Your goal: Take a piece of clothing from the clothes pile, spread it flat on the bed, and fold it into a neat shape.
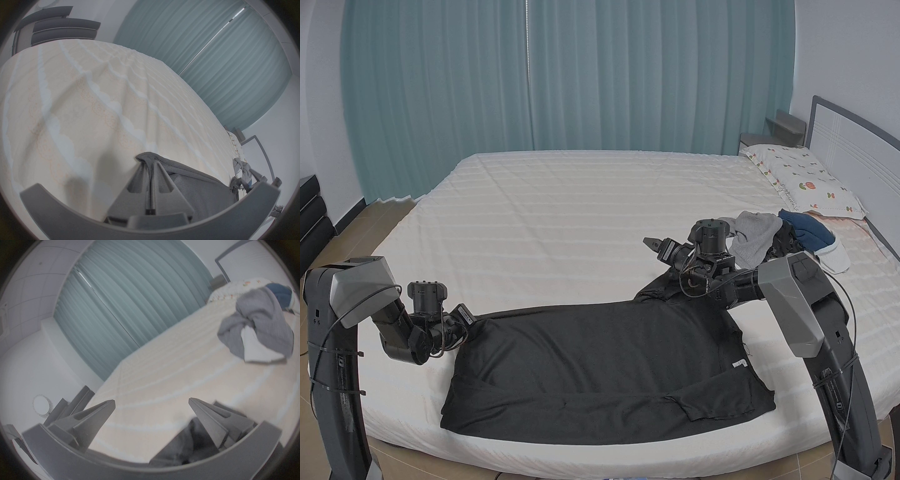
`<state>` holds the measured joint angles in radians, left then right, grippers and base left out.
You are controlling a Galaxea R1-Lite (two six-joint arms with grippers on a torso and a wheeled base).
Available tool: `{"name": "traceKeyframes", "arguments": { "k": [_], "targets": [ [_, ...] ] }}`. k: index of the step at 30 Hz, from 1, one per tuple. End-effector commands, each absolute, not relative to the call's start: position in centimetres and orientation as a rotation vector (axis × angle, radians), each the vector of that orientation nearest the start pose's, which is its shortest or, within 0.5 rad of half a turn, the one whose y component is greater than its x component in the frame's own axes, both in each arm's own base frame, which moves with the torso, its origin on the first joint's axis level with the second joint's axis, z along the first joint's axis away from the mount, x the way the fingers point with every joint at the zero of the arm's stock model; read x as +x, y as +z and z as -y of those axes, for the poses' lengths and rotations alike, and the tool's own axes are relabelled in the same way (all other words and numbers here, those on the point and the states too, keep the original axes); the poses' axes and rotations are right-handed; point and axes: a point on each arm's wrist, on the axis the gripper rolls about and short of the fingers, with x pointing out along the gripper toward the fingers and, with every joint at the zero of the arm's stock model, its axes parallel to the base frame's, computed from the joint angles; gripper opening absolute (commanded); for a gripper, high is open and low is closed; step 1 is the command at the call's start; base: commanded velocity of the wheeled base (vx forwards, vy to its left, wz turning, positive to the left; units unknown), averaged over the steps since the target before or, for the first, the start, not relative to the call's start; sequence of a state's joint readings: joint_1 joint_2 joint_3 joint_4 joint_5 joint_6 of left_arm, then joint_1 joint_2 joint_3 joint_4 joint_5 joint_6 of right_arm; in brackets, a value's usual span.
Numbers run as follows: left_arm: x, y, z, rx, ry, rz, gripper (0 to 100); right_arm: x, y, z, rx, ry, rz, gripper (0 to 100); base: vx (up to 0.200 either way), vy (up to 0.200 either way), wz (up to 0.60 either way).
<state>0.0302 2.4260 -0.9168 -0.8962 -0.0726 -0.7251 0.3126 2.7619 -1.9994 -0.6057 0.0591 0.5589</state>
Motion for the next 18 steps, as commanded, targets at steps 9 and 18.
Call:
{"name": "traceKeyframes", "arguments": {
  "k": [9, 18],
  "targets": [
    [39.6, -3.2, -1.1, -0.732, 0.184, -0.601, 0, 52.8, 3.5, -16.5, 0.479, 0.255, -0.271, 100, 0.000, 0.000, 0.00],
    [39.6, -3.2, -1.1, -0.732, 0.184, -0.601, 0, 48.3, 6.5, -15.7, 0.620, 0.275, -0.441, 100, 0.000, 0.000, 0.00]
  ]
}}
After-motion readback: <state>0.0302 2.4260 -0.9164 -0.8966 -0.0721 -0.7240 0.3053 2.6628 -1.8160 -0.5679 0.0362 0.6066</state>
